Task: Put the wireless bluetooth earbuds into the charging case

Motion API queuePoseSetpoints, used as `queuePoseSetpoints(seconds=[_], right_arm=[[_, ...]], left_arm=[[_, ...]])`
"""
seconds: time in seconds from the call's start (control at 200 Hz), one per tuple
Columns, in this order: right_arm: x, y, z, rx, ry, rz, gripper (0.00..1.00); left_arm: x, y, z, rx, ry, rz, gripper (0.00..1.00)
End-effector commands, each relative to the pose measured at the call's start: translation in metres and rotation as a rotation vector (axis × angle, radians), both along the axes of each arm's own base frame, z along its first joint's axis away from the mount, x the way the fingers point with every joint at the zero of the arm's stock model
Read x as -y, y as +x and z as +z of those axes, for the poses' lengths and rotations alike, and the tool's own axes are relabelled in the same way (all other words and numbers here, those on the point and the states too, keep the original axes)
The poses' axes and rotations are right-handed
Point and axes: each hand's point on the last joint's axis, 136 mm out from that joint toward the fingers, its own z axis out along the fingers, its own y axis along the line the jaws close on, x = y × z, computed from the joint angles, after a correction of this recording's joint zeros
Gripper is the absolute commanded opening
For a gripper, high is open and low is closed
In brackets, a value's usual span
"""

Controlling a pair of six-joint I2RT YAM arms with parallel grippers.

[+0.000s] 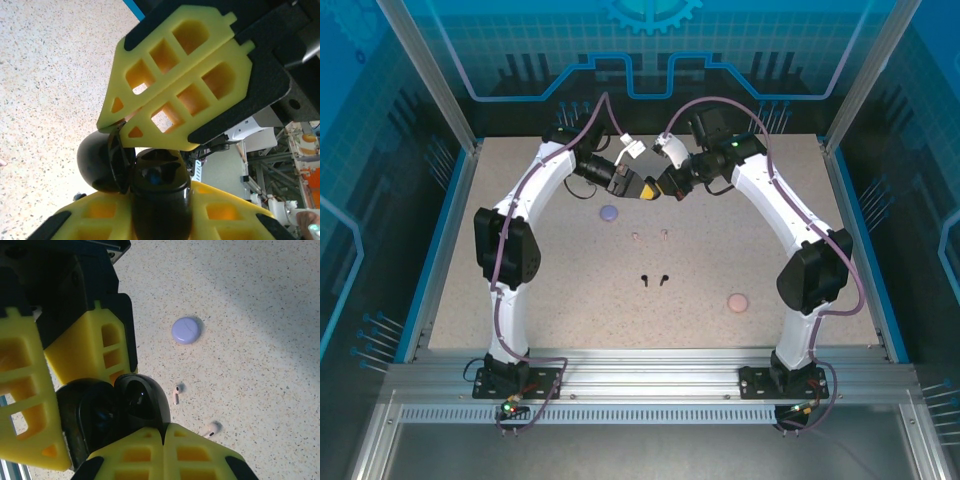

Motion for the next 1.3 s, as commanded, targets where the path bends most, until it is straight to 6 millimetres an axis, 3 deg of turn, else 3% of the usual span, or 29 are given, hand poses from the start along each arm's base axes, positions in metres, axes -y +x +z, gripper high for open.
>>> queuePoseSetpoints(seconds=[0.0,0.12,0.265,0.365,0.625,0.785,0.985,1.136,1.296], right_arm=[[-0.005,-0.006,0.012,0.031,0.018,0.024,0.00],[-0.002,-0.002,0.017,0.042,0.024,0.002,0.00],[0.013,0.012,0.028,0.067,0.013,-0.082,0.23],[0.023,0.015,0.042,0.084,0.036,-0.119,0.33],[0.048,-0.007,0.084,0.103,0.153,-0.174,0.54],[0.071,-0.025,0.094,0.089,0.230,-0.255,0.61],[0.090,-0.040,0.071,0.005,0.220,-0.387,0.64],[0.096,-0.050,0.035,-0.123,0.208,-0.502,0.64],[0.089,-0.067,-0.012,-0.246,0.144,-0.591,0.64]], left_arm=[[0.007,-0.004,0.012,0.006,-0.049,-0.029,0.14],[0.007,-0.005,0.014,0.005,-0.053,-0.030,0.01],[0.007,-0.007,0.015,0.010,-0.055,-0.029,0.00],[0.006,-0.009,0.015,0.012,-0.055,-0.021,0.00],[0.000,-0.018,0.013,0.056,-0.041,0.027,0.00],[-0.007,-0.025,0.010,0.121,-0.022,0.102,0.00],[-0.019,-0.037,0.006,0.211,-0.016,0.219,0.00],[-0.030,-0.041,0.005,0.300,-0.027,0.334,0.00],[-0.048,-0.044,0.016,0.456,-0.065,0.483,0.00]])
